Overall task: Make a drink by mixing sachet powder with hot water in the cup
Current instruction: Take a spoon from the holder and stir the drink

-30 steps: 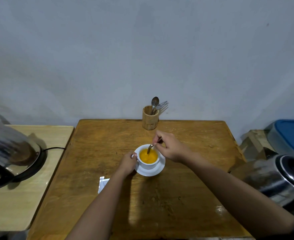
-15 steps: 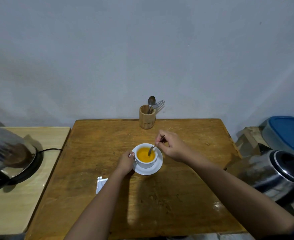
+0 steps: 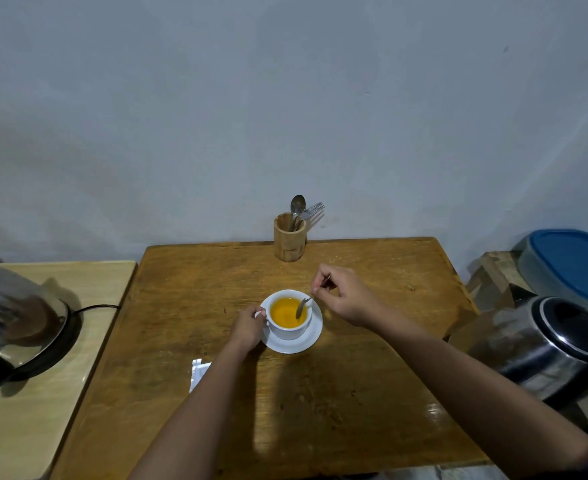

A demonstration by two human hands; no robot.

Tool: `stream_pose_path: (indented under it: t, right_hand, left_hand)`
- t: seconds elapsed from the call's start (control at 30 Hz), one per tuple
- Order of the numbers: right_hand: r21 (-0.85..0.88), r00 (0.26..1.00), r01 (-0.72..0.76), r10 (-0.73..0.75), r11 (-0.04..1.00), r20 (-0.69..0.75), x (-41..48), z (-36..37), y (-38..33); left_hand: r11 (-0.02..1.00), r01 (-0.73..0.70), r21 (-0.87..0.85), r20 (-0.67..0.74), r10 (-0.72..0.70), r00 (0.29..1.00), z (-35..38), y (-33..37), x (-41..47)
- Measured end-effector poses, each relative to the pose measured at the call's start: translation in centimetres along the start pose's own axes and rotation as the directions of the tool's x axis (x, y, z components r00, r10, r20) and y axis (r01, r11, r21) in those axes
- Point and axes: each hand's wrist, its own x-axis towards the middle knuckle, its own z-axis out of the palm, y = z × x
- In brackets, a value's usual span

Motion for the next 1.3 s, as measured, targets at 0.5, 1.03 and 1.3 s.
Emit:
stream_pose_path:
  t: [0.5, 1.03, 1.3]
  right_hand:
    - [0.835, 0.732, -0.024, 0.579, 0.549, -0.360, -0.1, -1.4, 3.0]
    - [0.335, 0.495, -0.785, 0.853, 0.521, -0.165, -3.5, 5.2, 9.1]
    - [0.098, 0.691, -0.696, 0.701, 0.711, -0.177, -5.1, 5.9, 9.0]
  left_hand:
    - [0.996, -0.078, 0.040, 0.008, 0.078, 0.997, -0.2, -0.2, -0.3]
    - [0.986, -0.165, 0.029, -0.090, 0.167, 0.982, 0.6, -0.7, -1.0]
    - [0.987, -0.161, 0.009, -0.070, 0.161, 0.984, 0.6, -0.7, -1.1]
